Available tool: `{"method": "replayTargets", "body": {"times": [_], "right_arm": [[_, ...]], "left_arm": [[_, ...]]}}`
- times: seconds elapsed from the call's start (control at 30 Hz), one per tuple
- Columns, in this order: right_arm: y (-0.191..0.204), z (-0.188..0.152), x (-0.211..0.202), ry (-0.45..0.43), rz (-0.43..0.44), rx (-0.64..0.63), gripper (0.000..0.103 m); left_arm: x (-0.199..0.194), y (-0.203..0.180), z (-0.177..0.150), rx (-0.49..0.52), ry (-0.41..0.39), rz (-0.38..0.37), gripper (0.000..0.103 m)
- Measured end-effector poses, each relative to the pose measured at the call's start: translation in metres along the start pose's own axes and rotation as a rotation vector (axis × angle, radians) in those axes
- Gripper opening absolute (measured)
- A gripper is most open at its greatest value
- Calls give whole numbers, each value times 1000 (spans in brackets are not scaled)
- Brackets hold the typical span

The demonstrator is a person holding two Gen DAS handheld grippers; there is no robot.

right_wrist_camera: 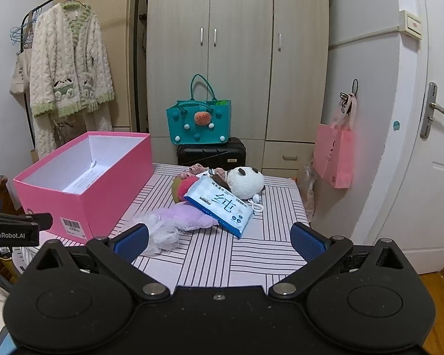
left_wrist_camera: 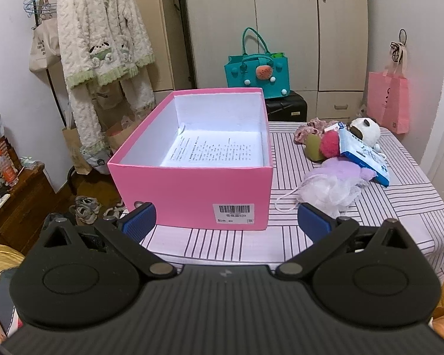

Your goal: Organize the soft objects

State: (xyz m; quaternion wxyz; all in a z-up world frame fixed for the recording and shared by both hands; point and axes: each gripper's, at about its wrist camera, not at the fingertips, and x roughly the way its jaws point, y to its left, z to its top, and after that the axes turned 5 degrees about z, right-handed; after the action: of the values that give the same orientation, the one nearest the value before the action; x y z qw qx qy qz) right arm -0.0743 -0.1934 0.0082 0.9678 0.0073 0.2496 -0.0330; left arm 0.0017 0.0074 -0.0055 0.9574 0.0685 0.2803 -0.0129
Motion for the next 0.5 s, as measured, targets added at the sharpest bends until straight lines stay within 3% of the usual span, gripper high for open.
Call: {"method": "replayTargets", "body": {"times": [0.4, 0.5], "right_arm": [[0, -2, -4, -9, 0, -10, 103], [2, -2, -6, -14, 0, -16, 103]], "left_arm": [[-8, 6, -3, -41, -25, -69, 103], [-11, 6, -3, -42, -40, -52, 103]]}}
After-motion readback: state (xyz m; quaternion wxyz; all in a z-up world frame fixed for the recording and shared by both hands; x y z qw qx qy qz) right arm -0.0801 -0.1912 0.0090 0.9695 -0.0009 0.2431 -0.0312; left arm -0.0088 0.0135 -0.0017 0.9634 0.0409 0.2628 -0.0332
